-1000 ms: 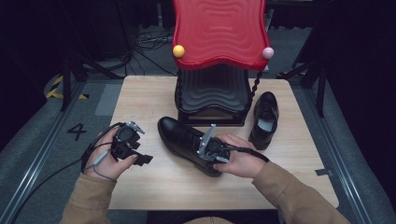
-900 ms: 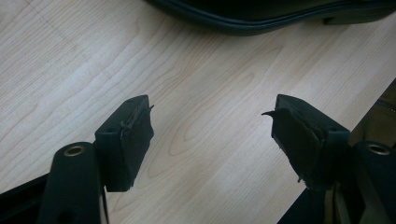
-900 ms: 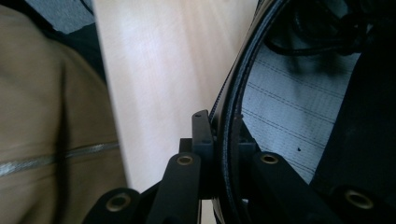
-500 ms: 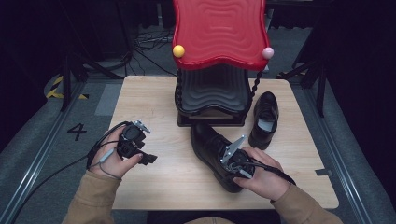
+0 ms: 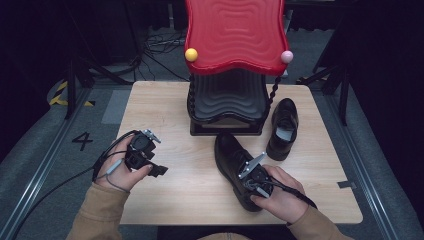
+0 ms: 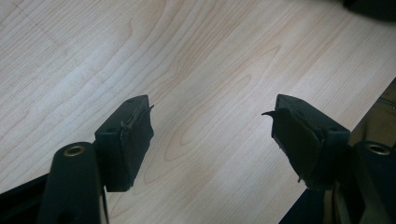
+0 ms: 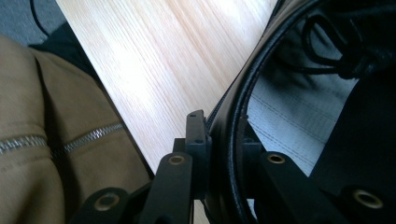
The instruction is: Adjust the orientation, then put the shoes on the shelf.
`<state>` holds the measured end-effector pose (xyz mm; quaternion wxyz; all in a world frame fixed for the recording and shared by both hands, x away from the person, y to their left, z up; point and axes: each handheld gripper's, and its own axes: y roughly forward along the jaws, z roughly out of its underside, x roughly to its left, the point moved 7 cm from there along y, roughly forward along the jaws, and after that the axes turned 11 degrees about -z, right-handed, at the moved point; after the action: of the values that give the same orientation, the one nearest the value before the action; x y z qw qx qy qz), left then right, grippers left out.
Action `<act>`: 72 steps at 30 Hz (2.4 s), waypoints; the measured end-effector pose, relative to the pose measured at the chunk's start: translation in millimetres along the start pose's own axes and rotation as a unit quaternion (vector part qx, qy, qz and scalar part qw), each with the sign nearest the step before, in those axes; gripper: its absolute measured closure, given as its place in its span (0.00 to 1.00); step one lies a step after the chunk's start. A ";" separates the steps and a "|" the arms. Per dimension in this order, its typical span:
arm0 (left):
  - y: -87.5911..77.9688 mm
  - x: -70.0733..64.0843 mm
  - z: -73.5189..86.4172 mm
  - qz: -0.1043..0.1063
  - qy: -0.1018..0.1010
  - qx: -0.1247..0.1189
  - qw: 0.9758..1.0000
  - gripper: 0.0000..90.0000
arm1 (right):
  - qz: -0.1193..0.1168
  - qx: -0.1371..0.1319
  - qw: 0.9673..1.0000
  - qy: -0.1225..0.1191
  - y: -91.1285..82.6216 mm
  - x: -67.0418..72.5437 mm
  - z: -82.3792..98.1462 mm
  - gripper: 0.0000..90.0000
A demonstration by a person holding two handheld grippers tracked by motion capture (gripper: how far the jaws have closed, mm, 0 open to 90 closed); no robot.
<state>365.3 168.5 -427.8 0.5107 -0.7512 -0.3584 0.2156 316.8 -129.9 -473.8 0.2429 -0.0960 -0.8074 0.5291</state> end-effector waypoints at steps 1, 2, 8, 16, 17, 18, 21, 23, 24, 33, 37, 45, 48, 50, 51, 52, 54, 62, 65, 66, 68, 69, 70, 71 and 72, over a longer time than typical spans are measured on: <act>0.2 -0.1 0.1 0.000 0.001 0.001 1.000 0.33 | 0.000 0.001 1.000 0.002 0.7 -1.0 1.7 0.91; 0.3 -0.1 -0.1 0.000 0.003 0.001 1.000 0.33 | -0.001 0.001 1.000 0.003 1.6 -1.5 3.4 0.91; 1.8 -1.6 -0.7 0.002 0.003 0.003 1.000 0.33 | 0.004 -0.003 1.000 -0.003 5.6 0.8 5.7 0.90; 3.3 1.8 -2.4 0.002 -0.002 0.004 1.000 0.32 | -0.044 -0.057 0.997 0.025 -10.6 1.2 4.5 0.83; 3.3 1.8 -2.4 0.002 -0.002 0.004 1.000 0.32 | -0.044 -0.057 0.997 0.025 -10.6 1.2 4.5 0.83; 3.8 1.7 -3.7 0.002 -0.004 0.005 1.000 0.32 | -0.044 -0.070 0.996 0.030 -19.8 -0.1 6.8 0.81; 4.4 1.6 -4.9 0.002 -0.002 0.004 1.000 0.32 | -0.048 -0.091 0.994 0.034 -32.0 -1.3 8.9 0.79; 5.2 1.5 -5.2 0.000 -0.002 0.006 1.000 0.32 | -0.048 -0.110 0.992 0.033 -43.4 -2.6 10.1 0.78; 5.8 1.4 -4.9 0.000 -0.001 0.007 1.000 0.32 | -0.045 -0.116 0.992 0.030 -47.5 -3.7 10.5 0.78; 6.3 2.5 -3.3 -0.003 -0.006 0.005 1.000 0.31 | -0.031 -0.165 0.985 0.039 -69.1 -19.7 11.0 0.76; 6.2 2.8 -1.0 -0.004 -0.009 0.003 1.000 0.31 | -0.006 -0.191 0.980 0.059 -79.6 -37.0 11.1 0.74; 5.6 4.4 1.2 -0.007 -0.016 0.001 1.000 0.30 | 0.039 -0.216 0.970 0.108 -101.2 -91.4 11.3 0.67; 7.3 4.1 3.3 -0.006 -0.020 0.005 1.000 0.30 | 0.066 -0.217 0.966 0.121 -108.7 -108.1 9.1 0.64; 7.8 4.3 5.2 -0.005 -0.019 0.009 1.000 0.30 | 0.088 -0.215 0.963 0.139 -112.7 -126.7 7.8 0.60; 7.7 4.3 6.1 -0.006 -0.022 0.009 1.000 0.29 | 0.093 -0.214 0.962 0.145 -113.0 -132.3 7.9 0.60; 7.6 5.0 7.2 -0.006 -0.020 0.011 1.000 0.29 | 0.097 -0.211 0.960 0.154 -112.8 -139.0 7.8 0.60; 7.4 5.7 8.7 -0.006 -0.025 0.010 1.000 0.29 | 0.100 -0.200 0.960 0.167 -109.9 -149.9 8.2 0.57; 7.4 7.7 12.4 -0.007 -0.029 0.011 0.999 0.29 | 0.112 -0.161 0.961 0.194 -89.9 -180.6 4.2 0.53; 7.1 8.0 12.5 -0.006 -0.029 0.010 0.999 0.29 | 0.108 -0.141 0.962 0.208 -80.1 -187.1 3.7 0.55; 7.3 8.1 12.6 -0.007 -0.029 0.011 0.999 0.29 | 0.105 -0.133 0.962 0.216 -76.9 -188.6 3.5 0.57; 7.8 7.7 12.4 -0.006 -0.029 0.011 0.999 0.30 | 0.105 -0.124 0.961 0.224 -72.9 -190.3 3.1 0.57; 8.2 7.7 12.4 -0.006 -0.029 0.012 0.999 0.30 | 0.110 -0.107 0.962 0.226 -66.4 -193.7 1.5 0.60; 8.2 7.7 12.4 -0.006 -0.029 0.012 0.999 0.30 | 0.110 -0.107 0.962 0.226 -66.4 -193.7 1.5 0.60; 8.5 7.7 12.4 -0.006 -0.029 0.013 0.999 0.30 | 0.107 -0.103 0.962 0.229 -64.0 -194.8 0.7 0.61; 8.7 7.8 12.5 -0.006 -0.030 0.014 0.999 0.30 | 0.105 -0.099 0.962 0.231 -61.0 -196.6 -0.4 0.63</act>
<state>364.5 180.1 -440.3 0.5110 -0.7353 -0.3750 0.2401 493.0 -236.4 -475.9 0.3550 -0.3236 -0.7629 0.4327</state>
